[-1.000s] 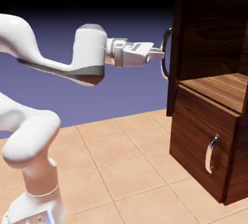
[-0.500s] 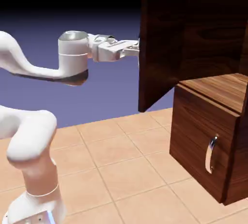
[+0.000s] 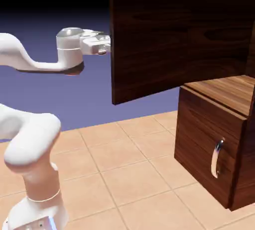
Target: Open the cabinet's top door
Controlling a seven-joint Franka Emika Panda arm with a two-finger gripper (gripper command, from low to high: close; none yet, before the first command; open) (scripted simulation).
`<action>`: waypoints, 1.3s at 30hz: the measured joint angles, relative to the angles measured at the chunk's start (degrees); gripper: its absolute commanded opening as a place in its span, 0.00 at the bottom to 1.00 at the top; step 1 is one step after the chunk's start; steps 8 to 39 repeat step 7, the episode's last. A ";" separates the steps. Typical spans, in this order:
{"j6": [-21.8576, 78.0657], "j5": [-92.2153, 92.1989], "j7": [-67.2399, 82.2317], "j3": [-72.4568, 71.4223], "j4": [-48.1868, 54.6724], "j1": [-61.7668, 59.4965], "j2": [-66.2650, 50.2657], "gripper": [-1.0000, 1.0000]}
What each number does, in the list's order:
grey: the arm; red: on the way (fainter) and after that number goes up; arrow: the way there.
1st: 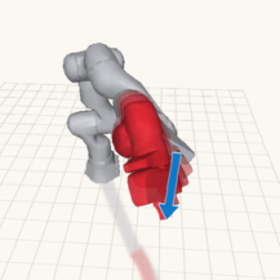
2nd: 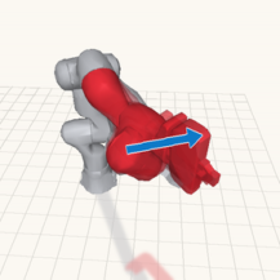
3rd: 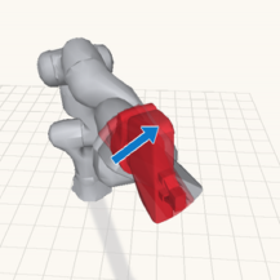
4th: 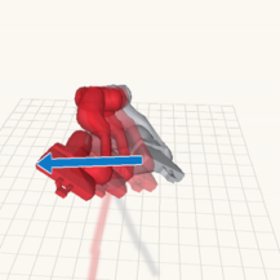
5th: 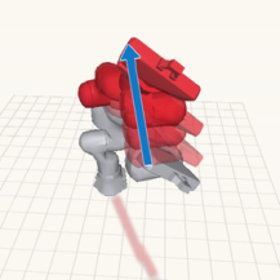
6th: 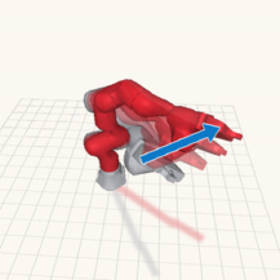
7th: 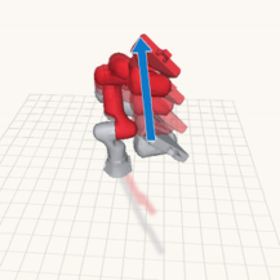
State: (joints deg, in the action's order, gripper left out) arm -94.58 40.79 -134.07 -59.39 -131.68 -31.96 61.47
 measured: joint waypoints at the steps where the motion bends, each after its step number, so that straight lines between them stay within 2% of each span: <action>1: 2.24 -0.94 0.23 -1.64 2.08 -1.70 -0.22 0.00; 6: 12.34 -4.83 1.69 -8.87 12.45 -10.64 -0.50 0.00; 7: 13.19 -5.13 1.85 -9.45 13.40 -11.48 -0.46 1.00; 39: 13.19 -5.13 1.85 -9.45 13.40 -11.48 -0.46 1.00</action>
